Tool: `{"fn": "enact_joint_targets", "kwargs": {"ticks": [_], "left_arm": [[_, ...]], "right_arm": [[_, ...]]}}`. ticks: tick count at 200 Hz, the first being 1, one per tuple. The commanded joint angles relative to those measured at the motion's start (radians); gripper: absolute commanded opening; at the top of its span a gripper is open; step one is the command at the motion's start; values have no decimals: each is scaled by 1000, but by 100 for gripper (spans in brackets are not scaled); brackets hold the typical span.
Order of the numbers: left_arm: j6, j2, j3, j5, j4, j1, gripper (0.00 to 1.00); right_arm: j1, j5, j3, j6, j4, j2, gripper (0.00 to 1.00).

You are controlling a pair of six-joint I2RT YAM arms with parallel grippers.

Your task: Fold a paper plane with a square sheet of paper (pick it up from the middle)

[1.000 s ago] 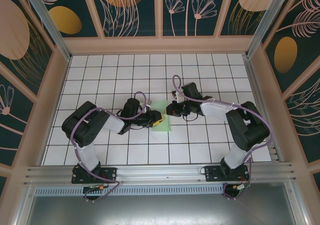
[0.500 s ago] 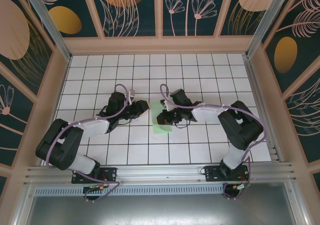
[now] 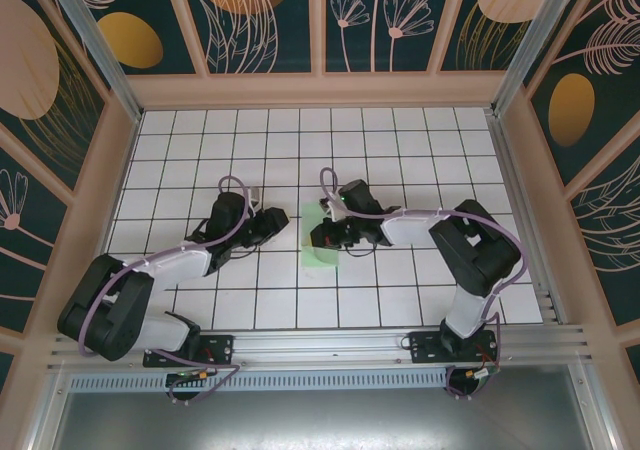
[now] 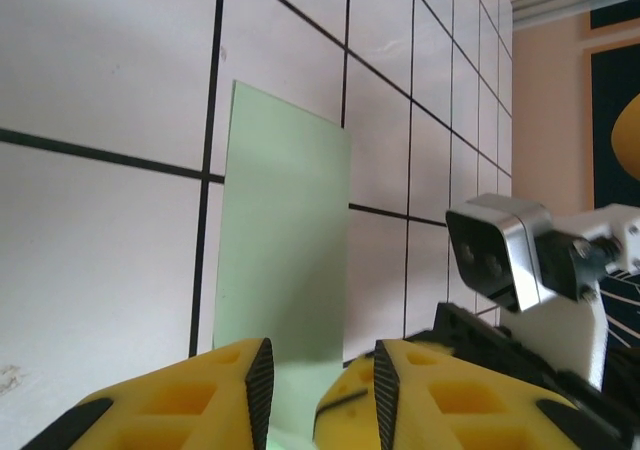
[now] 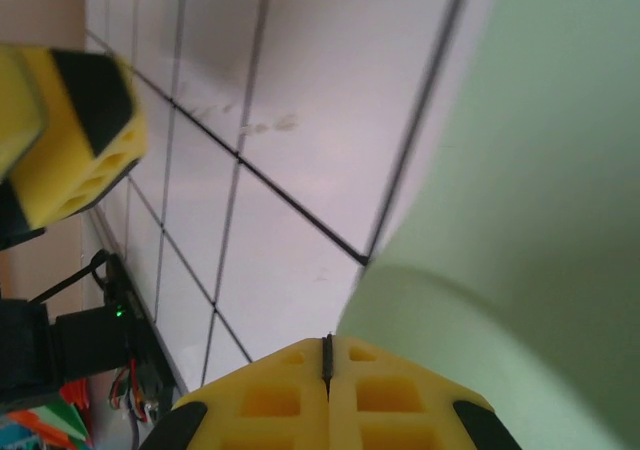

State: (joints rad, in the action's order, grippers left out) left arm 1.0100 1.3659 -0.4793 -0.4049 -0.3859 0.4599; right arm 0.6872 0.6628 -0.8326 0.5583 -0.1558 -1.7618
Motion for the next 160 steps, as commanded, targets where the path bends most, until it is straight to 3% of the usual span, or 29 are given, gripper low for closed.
{"fn": "enact_joint_targets", "kwargs": {"ticks": [1,79,160], "left_arm": [[-25,21,16,-51,-40,7,35],[25,167,-31,-108,-167,123,30],[67,289,-115,-154,-249,178,27]], "right_arm": [[-38,-42,46,15,-30,51,0],[-108,-75,43,-72,34,49,0],[-135,-80,-18,-156,90,0,0]]}}
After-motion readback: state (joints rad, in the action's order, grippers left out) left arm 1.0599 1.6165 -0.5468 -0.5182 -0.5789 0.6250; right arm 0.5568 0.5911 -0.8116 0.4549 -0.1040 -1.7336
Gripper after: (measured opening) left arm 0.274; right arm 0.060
